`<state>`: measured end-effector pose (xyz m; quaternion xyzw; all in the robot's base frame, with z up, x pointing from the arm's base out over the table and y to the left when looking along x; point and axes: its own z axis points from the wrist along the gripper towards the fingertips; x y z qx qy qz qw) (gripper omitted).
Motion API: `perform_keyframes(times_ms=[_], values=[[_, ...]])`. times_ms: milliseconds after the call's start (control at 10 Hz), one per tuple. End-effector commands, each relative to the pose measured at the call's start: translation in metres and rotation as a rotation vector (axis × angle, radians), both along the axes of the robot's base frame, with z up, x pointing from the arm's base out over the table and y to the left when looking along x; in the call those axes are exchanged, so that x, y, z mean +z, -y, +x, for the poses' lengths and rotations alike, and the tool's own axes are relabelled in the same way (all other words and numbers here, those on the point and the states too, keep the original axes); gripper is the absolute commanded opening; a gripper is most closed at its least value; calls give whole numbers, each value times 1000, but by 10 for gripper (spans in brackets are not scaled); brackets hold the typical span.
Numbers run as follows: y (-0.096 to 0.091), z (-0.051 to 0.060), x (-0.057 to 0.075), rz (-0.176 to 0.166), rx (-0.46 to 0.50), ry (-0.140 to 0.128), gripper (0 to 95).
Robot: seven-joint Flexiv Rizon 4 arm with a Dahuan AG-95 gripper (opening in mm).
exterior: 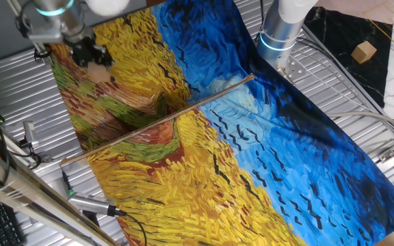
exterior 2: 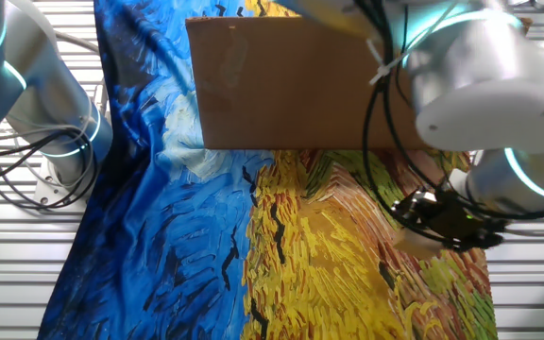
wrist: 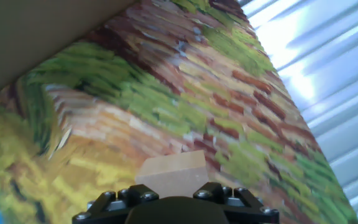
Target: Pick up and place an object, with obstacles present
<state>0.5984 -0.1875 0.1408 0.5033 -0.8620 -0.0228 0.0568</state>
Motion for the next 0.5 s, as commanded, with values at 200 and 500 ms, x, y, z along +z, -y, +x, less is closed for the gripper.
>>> perform_keyframes(times_ms=[200, 500], values=[[4, 2, 14, -16, -5, -2, 0], [4, 2, 14, -20, 8, 14, 0]])
